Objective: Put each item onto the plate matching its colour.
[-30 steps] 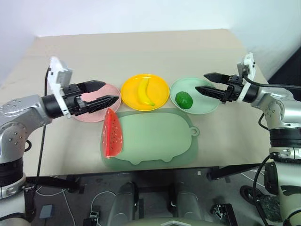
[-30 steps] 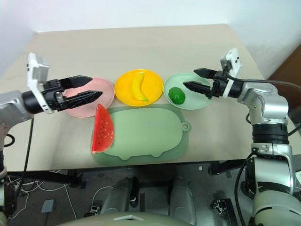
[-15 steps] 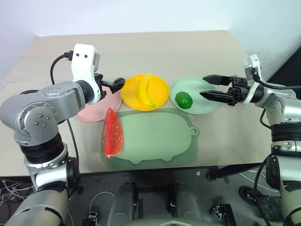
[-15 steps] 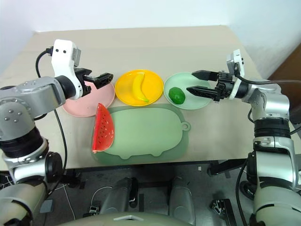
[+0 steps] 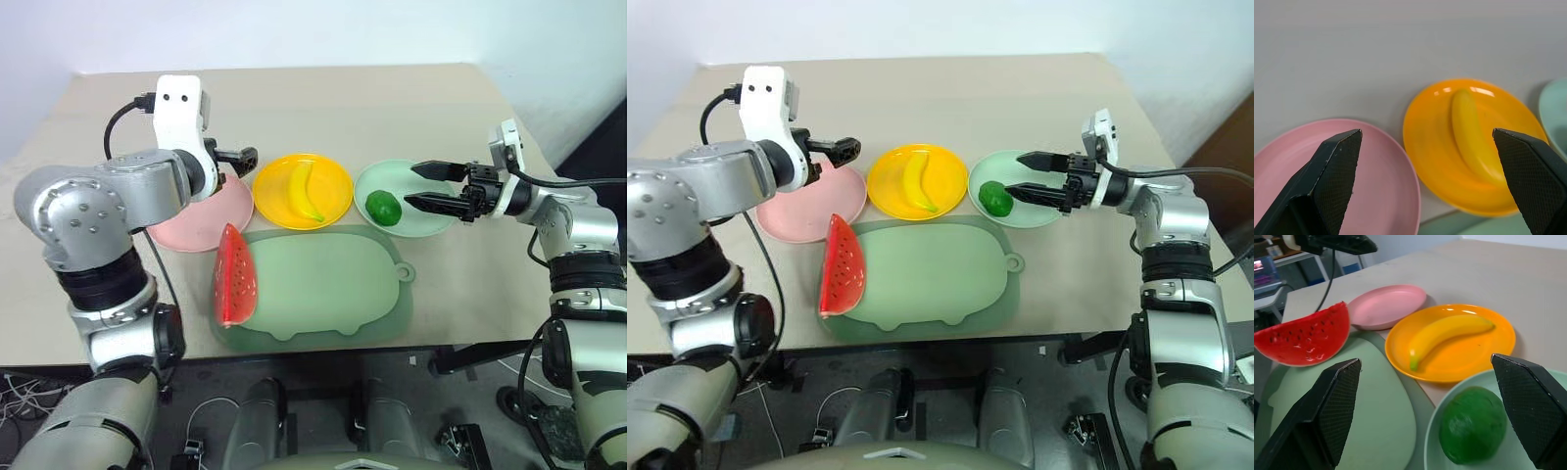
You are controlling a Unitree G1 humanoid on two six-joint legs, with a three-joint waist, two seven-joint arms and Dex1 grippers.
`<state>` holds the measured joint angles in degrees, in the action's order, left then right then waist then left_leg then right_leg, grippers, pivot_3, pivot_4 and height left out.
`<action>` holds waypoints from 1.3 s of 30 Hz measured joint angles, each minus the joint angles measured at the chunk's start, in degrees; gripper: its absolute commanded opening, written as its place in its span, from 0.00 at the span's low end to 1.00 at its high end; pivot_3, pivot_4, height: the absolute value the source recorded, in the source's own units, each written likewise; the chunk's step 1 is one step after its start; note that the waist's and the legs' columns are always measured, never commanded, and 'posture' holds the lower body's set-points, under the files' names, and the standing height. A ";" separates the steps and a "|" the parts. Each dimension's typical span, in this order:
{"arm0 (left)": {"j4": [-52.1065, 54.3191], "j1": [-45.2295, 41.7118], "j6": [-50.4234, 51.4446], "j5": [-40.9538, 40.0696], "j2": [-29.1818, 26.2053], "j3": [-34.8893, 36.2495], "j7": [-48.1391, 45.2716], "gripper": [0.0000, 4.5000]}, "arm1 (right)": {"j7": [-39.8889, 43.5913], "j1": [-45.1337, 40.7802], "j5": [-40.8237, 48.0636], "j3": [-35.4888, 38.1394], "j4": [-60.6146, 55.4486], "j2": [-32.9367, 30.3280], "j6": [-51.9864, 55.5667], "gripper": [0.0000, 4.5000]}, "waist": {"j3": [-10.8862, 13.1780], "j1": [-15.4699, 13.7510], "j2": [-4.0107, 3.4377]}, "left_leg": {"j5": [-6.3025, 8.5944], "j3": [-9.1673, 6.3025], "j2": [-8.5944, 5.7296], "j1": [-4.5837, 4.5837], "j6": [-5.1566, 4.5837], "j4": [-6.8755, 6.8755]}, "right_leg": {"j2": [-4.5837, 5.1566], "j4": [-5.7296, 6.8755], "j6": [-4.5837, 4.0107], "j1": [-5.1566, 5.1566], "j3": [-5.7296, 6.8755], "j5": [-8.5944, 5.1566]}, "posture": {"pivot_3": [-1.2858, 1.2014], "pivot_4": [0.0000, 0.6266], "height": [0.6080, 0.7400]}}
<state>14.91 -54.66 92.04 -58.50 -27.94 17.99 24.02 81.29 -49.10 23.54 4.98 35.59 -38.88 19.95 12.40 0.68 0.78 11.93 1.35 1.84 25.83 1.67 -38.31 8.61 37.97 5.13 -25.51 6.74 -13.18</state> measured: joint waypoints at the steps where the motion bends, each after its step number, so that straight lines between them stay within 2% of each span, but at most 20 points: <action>1: -0.58 -0.44 0.00 -2.37 -1.83 -0.62 0.20 1.00 | -0.08 0.00 -0.13 0.00 0.12 0.12 -0.19 1.00 | 0.00 -0.07 0.00 | 0.00 0.00 0.00 0.00 0.01 0.00 | 0.01 0.00 0.00 0.01 0.00 0.00 | 0.52 0.24 0.52; 4: -1.93 -1.54 -0.01 -7.77 -7.68 -2.76 -2.37 1.00 | -0.36 -0.02 -0.23 0.00 0.23 1.02 -0.48 1.00 | 0.01 -0.11 0.01 | -0.02 0.01 -0.01 0.00 0.04 -0.01 | 0.01 0.00 0.00 0.01 0.00 0.00 | 0.52 0.24 0.52; 7: -4.06 -3.36 0.00 -11.82 -14.34 -4.44 -9.95 1.00 | -0.64 -0.01 -0.24 0.00 0.42 1.59 -0.69 1.00 | 0.01 -0.10 0.00 | -0.02 0.01 -0.01 0.01 0.07 -0.01 | 0.01 0.00 0.01 0.00 0.01 -0.01 | 0.52 0.24 0.52; 8: -4.44 -3.76 -0.41 -12.08 -15.89 -4.77 -14.11 1.00 | -0.72 -0.03 -0.24 0.02 0.53 1.65 -0.71 1.00 | 0.01 -0.11 0.00 | -0.02 0.01 -0.01 0.00 0.08 -0.01 | 0.00 -0.01 0.03 0.01 0.02 -0.02 | 0.52 0.24 0.52; 11: -7.56 -2.80 -7.90 -12.23 -21.65 -5.32 -40.86 1.00 | -1.34 0.01 -0.17 0.33 0.61 1.89 -0.75 1.00 | 0.01 -0.09 -0.01 | -0.02 0.05 -0.01 0.06 0.11 0.00 | 0.00 -0.03 -0.03 -0.05 0.03 0.00 | 0.52 0.24 0.52; 13: -8.70 -1.11 -15.18 -8.49 -25.69 -7.27 -54.32 1.00 | -1.75 0.04 -0.14 0.59 0.62 1.96 -0.73 1.00 | 0.02 -0.04 -0.02 | -0.01 0.07 -0.01 0.06 0.11 0.04 | 0.00 -0.08 -0.05 -0.07 0.03 0.01 | 0.52 0.24 0.52; 14: -9.36 1.15 -23.60 -3.09 -29.20 -10.29 -63.54 1.00 | -2.00 0.06 -0.05 0.65 0.60 2.03 -0.72 1.00 | 0.01 0.08 -0.04 | -0.01 0.11 0.00 0.00 0.12 0.09 | 0.00 -0.11 -0.06 -0.06 0.01 0.01 | 0.52 0.24 0.52; 15: -10.10 2.44 -28.14 0.44 -30.76 -11.99 -68.15 1.00 | -2.19 0.24 -0.03 1.06 0.60 2.00 -0.71 1.00 | 0.02 0.10 -0.07 | -0.01 0.14 0.00 0.00 0.12 0.13 | 0.00 -0.11 -0.08 -0.06 0.01 0.02 | 0.52 0.24 0.52; 16: -11.72 4.35 -36.84 6.47 -32.38 -14.80 -75.11 1.00 | -2.39 0.41 0.04 1.26 0.60 2.01 -0.68 1.00 | 0.02 0.04 -0.07 | -0.01 0.14 0.01 0.01 0.12 0.14 | -0.01 -0.12 -0.10 -0.08 0.02 0.02 | 0.52 0.24 0.52; 17: -13.66 5.71 -44.22 11.34 -32.63 -16.99 -81.01 1.00 | -2.57 0.57 0.13 1.41 0.60 2.01 -0.67 1.00 | 0.02 0.00 -0.07 | -0.02 0.14 0.02 0.02 0.11 0.14 | -0.01 -0.13 -0.11 -0.09 0.01 0.03 | 0.52 0.24 0.52; 22: -24.23 5.45 -69.56 25.06 -29.78 -20.92 -97.30 1.00 | -3.49 0.69 0.36 2.27 0.53 2.16 -0.50 1.00 | 0.03 -0.27 -0.06 | -0.05 0.13 0.01 0.56 0.06 0.01 | 0.00 -0.23 -0.13 -0.45 0.02 0.14 | 0.52 0.24 0.52; 26: -34.00 2.98 -84.18 31.16 -27.69 -23.52 -110.58 1.00 | -4.25 1.15 0.40 2.63 0.41 2.18 -0.33 1.00 | 0.03 -0.09 -0.06 | -0.07 0.19 0.00 0.74 0.03 0.04 | 0.00 -0.18 -0.03 -0.71 0.01 0.19 | 0.52 0.24 0.52; 28: -37.78 0.84 -87.58 31.71 -27.83 -26.46 -114.68 1.00 | -4.66 1.40 0.44 2.83 0.38 2.19 -0.26 1.00 | 0.03 -0.04 -0.06 | -0.07 0.19 0.01 0.76 0.02 0.04 | 0.00 -0.10 -0.02 -0.77 0.01 0.19 | 0.52 0.24 0.52; 32: -40.77 -1.73 -93.23 29.87 -29.81 -32.89 -116.27 1.00 | -5.30 1.43 0.55 3.21 0.18 2.19 -0.11 1.00 | 0.03 0.11 -0.07 | -0.08 0.21 0.01 0.70 0.01 0.01 | 0.01 -0.02 -0.02 -0.78 -0.05 0.19 | 0.52 0.24 0.52; 39: -38.30 -2.53 -106.19 20.13 -36.27 -49.40 -116.31 1.00 | -6.52 1.85 1.59 3.59 -0.44 2.38 0.71 1.00 | 0.04 0.03 -0.08 | -0.10 0.21 0.04 0.68 -0.03 -0.03 | 0.02 0.03 -0.03 -0.79 -0.09 0.19 | 0.52 0.24 0.52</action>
<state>-23.38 -57.19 -14.15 -38.37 -64.22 -31.41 -92.29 74.77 -47.26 25.13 8.57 35.15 -36.50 20.66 12.44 0.71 0.70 11.83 1.56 1.88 26.52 1.64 -38.34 8.62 38.00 5.10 -26.31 6.65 -12.99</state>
